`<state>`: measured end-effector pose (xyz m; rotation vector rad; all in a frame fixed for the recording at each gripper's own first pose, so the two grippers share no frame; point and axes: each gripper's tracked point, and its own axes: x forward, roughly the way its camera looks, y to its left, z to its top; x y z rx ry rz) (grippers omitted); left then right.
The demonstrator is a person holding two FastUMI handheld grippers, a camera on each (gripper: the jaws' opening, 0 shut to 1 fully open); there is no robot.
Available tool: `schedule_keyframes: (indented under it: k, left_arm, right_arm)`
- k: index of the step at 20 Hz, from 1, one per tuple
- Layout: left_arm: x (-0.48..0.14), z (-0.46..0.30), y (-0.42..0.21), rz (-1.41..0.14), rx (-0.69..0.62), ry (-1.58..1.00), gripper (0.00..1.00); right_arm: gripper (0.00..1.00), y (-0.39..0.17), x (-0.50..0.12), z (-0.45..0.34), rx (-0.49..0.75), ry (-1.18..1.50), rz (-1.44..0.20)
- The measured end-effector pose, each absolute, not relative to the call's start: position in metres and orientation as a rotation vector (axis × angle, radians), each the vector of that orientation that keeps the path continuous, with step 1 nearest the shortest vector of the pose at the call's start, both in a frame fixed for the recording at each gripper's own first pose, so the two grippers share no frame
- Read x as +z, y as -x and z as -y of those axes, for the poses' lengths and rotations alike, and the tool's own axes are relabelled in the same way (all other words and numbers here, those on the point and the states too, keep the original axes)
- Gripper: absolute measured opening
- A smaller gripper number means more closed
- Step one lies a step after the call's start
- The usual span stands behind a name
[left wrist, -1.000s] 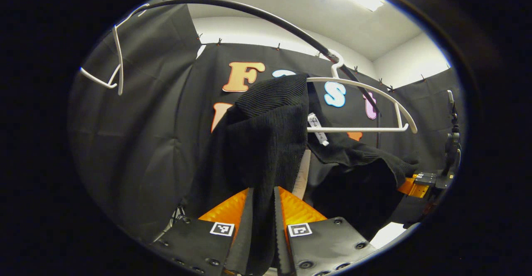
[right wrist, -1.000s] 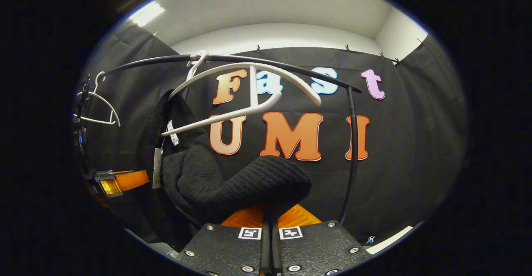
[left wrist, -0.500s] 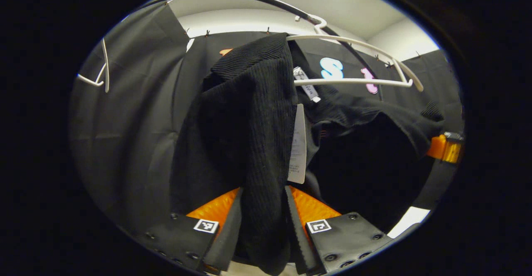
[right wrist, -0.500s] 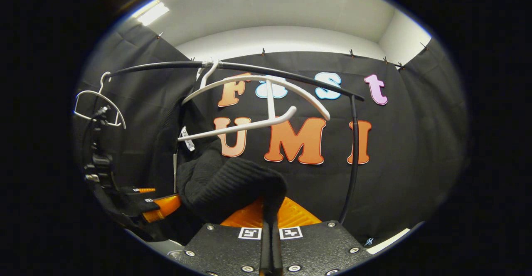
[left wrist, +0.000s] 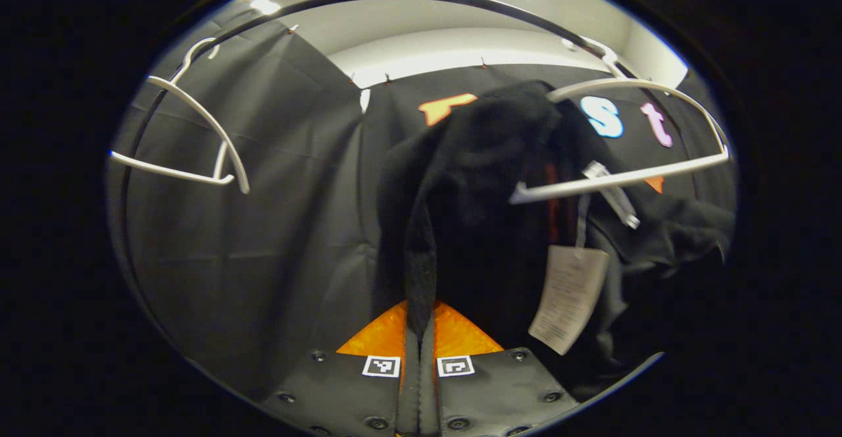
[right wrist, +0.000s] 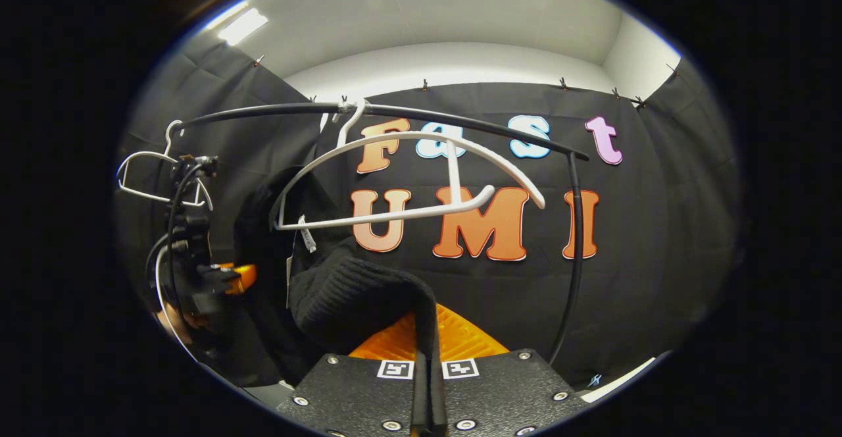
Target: Grasp the clothes on the hanger with both hands and then place them into the laundry hamper below.
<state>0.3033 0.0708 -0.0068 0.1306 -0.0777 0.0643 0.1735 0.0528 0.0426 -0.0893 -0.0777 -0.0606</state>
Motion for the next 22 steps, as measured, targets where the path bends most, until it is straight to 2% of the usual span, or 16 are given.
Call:
schedule_keyframes:
  k: [2,3,6,7,9,10,12,16,22]
  left_arm:
    - [0.003,-0.100,-0.314,0.102,0.104,-0.138,0.07]
    - [0.007,-0.110,-0.319,0.107,0.118,-0.146,0.03]
    - [0.018,-0.138,-0.333,0.092,0.170,-0.160,0.10]
    - [0.023,-0.145,-0.337,0.093,0.187,-0.161,0.07]
    - [0.033,-0.159,-0.343,0.102,0.216,-0.168,0.10]
    - [0.035,-0.170,-0.344,0.095,0.232,-0.168,0.03]
    - [0.036,-0.186,-0.347,0.082,0.257,-0.146,0.06]
    - [0.034,-0.189,-0.330,0.096,0.239,-0.147,0.07]
    - [-0.031,-0.153,-0.287,-0.015,0.088,-0.139,0.07]
  right_arm:
    - [0.01,-0.176,0.039,-0.060,-0.044,0.085,0.074]
    - [0.01,-0.179,0.034,-0.068,-0.030,0.078,0.066]
    - [0.01,-0.191,0.019,-0.088,0.016,0.063,0.040]
    - [0.01,-0.192,0.017,-0.094,0.032,0.055,0.038]
    - [0.01,-0.195,0.011,-0.114,0.065,0.037,0.032]
    - [0.01,-0.198,0.008,-0.123,0.080,0.034,0.027]
    - [0.01,-0.200,0.005,-0.136,0.105,0.028,0.020]
    - [0.01,-0.197,-0.001,-0.148,0.135,0.020,0.012]
    - [0.01,-0.193,-0.029,-0.171,0.189,0.034,-0.041]
